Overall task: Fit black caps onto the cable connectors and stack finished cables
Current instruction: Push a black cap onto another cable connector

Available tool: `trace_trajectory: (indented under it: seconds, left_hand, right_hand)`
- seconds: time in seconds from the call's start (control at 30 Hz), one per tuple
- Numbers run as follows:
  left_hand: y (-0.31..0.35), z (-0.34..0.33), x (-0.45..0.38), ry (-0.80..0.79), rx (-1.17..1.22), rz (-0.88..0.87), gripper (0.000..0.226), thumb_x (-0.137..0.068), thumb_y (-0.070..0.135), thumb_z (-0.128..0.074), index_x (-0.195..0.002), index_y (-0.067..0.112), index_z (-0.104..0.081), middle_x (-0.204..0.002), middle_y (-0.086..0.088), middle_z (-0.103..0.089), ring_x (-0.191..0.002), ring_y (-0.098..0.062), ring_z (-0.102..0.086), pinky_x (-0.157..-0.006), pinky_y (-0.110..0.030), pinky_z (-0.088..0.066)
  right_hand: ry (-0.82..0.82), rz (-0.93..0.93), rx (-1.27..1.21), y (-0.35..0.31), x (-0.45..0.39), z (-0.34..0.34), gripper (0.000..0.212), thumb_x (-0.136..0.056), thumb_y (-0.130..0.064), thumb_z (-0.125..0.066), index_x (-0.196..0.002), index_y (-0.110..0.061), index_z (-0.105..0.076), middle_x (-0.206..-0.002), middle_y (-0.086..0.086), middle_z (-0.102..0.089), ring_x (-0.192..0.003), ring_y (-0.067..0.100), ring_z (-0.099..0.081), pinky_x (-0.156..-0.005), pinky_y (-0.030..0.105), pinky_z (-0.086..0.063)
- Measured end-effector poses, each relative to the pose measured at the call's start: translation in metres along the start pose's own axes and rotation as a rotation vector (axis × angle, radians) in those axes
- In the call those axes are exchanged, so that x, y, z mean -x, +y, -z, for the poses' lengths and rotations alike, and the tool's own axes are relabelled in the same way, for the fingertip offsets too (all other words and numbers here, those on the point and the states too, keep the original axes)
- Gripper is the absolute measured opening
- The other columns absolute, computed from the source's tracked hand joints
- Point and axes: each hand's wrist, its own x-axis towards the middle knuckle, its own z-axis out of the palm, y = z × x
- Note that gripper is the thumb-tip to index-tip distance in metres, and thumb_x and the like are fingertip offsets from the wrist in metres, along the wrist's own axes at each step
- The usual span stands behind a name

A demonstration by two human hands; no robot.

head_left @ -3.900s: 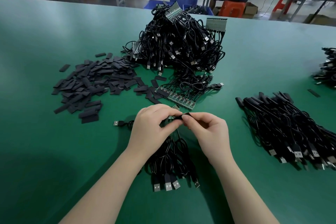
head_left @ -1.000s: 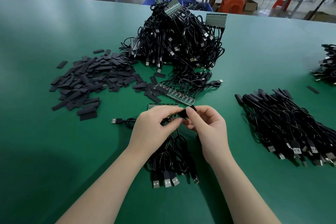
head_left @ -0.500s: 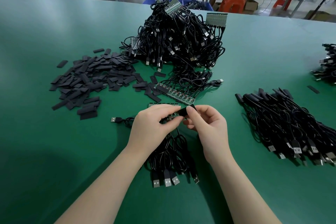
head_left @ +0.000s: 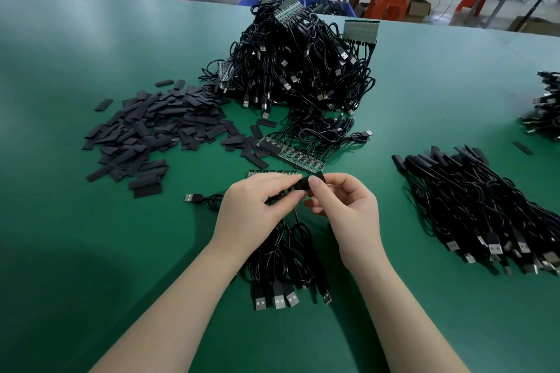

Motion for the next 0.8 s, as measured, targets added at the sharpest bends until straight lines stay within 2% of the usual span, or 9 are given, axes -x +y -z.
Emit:
trace_trajectory:
  seconds: [0.2, 0.3, 0.5, 0.57, 0.63, 0.73, 0.8]
  left_hand:
    - [0.0, 0.001, -0.001, 0.023, 0.006, -0.032, 0.024, -0.083, 0.019, -0.076, -0.106, 0.024, -0.076, -0.102, 0.015, -0.073, -0.099, 0.005, -0.064, -0.087, -0.015, -0.05]
    - [0.0, 0.001, -0.002, 0.028, 0.009, -0.046, 0.021, -0.084, 0.02, -0.073, -0.104, 0.024, -0.077, -0.099, 0.015, -0.073, -0.098, 0.005, -0.064, -0.085, -0.015, -0.051]
    - [-0.004, 0.0, -0.003, 0.04, 0.086, -0.018, 0.019, -0.083, 0.015, -0.075, -0.1, 0.022, -0.078, -0.095, 0.021, -0.07, -0.095, 0.005, -0.065, -0.084, -0.015, -0.05]
    - [-0.006, 0.001, -0.004, 0.007, 0.117, -0.02, 0.019, -0.083, 0.014, -0.075, -0.099, 0.023, -0.078, -0.095, 0.021, -0.071, -0.095, 0.004, -0.066, -0.084, -0.014, -0.05]
    - [-0.008, 0.001, -0.005, -0.025, 0.146, -0.024, 0.019, -0.083, 0.014, -0.075, -0.097, 0.025, -0.078, -0.094, 0.022, -0.071, -0.094, 0.003, -0.067, -0.082, -0.015, -0.05]
    - [-0.01, 0.001, -0.005, -0.049, 0.189, -0.032, 0.017, -0.082, 0.019, -0.074, -0.095, 0.028, -0.078, -0.09, 0.024, -0.072, -0.091, 0.001, -0.068, -0.079, -0.015, -0.051]
    - [-0.01, 0.0, -0.005, -0.064, 0.215, -0.031, 0.015, -0.082, 0.023, -0.072, -0.093, 0.031, -0.078, -0.091, 0.024, -0.072, -0.089, 0.0, -0.068, -0.077, -0.015, -0.051]
  right_hand:
    - [0.015, -0.001, 0.009, -0.001, 0.0, 0.0, 0.008, -0.085, -0.007, -0.075, -0.086, -0.01, -0.068, -0.067, -0.001, -0.068, -0.061, 0.01, -0.066, -0.059, 0.017, -0.052]
    - [0.009, 0.01, 0.014, -0.001, 0.0, 0.0, 0.013, -0.083, -0.007, -0.077, -0.087, -0.016, -0.069, -0.068, -0.003, -0.068, -0.062, 0.011, -0.064, -0.063, 0.018, -0.053]
    - [-0.122, 0.059, 0.124, -0.004, -0.002, 0.004, 0.026, -0.083, -0.008, -0.077, -0.099, -0.029, -0.074, -0.074, -0.006, -0.069, -0.07, 0.01, -0.063, -0.076, 0.023, -0.055]
    - [-0.173, 0.079, 0.16, -0.008, -0.003, 0.007, 0.029, -0.084, -0.008, -0.075, -0.1, -0.033, -0.076, -0.076, 0.002, -0.069, -0.07, 0.011, -0.06, -0.076, 0.024, -0.054]
    - [-0.191, 0.095, 0.186, -0.011, -0.003, 0.011, 0.032, -0.084, -0.008, -0.076, -0.095, -0.038, -0.077, -0.078, 0.009, -0.07, -0.07, 0.011, -0.061, -0.075, 0.024, -0.054]
    - [-0.181, 0.109, 0.223, -0.013, -0.004, 0.011, 0.034, -0.081, -0.006, -0.077, -0.082, -0.04, -0.079, -0.079, 0.003, -0.074, -0.07, 0.009, -0.064, -0.072, 0.023, -0.056]
    - [-0.163, 0.103, 0.198, -0.012, -0.004, 0.01, 0.032, -0.08, -0.003, -0.078, -0.076, -0.035, -0.079, -0.076, -0.005, -0.075, -0.07, 0.004, -0.067, -0.07, 0.018, -0.054]
